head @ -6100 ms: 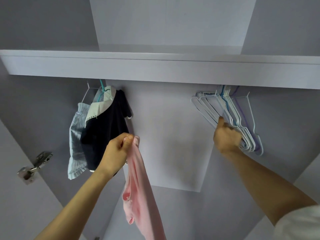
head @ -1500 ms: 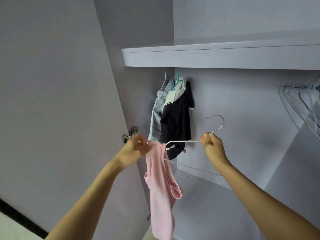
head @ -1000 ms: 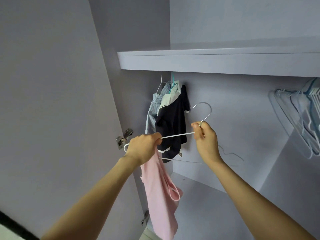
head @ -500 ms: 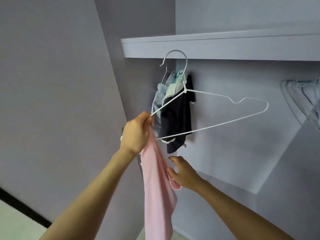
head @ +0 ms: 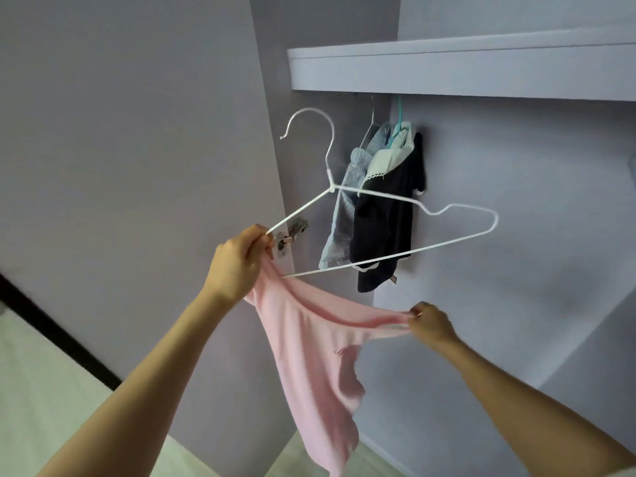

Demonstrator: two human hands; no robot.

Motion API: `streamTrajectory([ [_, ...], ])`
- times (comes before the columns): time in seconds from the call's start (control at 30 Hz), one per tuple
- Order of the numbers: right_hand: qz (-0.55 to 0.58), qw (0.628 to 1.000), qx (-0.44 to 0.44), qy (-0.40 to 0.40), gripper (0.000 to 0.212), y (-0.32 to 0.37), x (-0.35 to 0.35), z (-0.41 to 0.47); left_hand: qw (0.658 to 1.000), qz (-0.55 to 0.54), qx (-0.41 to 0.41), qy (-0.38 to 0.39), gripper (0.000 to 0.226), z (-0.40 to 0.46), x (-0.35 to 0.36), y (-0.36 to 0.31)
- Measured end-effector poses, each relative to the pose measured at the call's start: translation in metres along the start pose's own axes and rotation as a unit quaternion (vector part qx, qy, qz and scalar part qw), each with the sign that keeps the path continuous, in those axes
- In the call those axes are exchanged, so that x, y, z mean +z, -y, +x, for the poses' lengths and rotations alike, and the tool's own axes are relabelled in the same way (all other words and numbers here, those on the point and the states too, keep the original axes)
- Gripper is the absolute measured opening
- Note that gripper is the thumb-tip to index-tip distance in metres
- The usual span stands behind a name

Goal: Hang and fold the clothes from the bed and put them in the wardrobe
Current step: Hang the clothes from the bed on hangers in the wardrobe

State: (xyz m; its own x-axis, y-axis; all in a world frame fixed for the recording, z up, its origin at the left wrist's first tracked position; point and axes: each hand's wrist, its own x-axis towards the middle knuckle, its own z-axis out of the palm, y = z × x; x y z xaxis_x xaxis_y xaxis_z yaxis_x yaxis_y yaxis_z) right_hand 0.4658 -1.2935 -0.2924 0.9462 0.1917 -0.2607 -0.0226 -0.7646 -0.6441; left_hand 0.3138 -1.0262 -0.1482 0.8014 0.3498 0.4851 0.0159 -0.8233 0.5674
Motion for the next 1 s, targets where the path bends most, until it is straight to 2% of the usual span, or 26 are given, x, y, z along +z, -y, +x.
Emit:
streamTrajectory([
  [0.1,0.223,0.971,0.074,0.046,0.01,-0.002,-0.036,0.003,0.999,0.027,0.009,0.044,0.031,-0.011,0.01,0.013],
  [0.17,0.278,0.954,0.093,0.07,0.009,-0.004,-0.054,0.002,0.997,0.038,0.015,0.061,0.029,-0.016,0.019,0.017],
  [0.43,0.347,0.932,0.089,0.053,0.008,-0.02,-0.106,0.009,0.995,0.058,0.057,0.061,0.025,-0.015,0.032,0.024],
  [0.57,0.372,0.923,0.091,0.046,0.006,-0.021,-0.117,0.006,0.996,0.019,0.069,0.06,0.023,-0.01,0.035,0.02],
  [0.73,0.394,0.911,0.102,0.071,0.014,-0.024,-0.124,-0.002,0.997,0.017,0.052,0.053,0.025,-0.009,0.035,0.021],
  [0.87,0.437,0.89,0.113,0.055,0.022,-0.02,-0.13,-0.004,0.996,0.025,0.052,0.066,0.023,-0.008,0.036,0.024],
  [1.0,0.461,0.881,0.097,0.03,0.029,-0.011,-0.134,-0.007,0.988,0.081,0.116,0.053,0.021,-0.01,0.03,0.02],
])
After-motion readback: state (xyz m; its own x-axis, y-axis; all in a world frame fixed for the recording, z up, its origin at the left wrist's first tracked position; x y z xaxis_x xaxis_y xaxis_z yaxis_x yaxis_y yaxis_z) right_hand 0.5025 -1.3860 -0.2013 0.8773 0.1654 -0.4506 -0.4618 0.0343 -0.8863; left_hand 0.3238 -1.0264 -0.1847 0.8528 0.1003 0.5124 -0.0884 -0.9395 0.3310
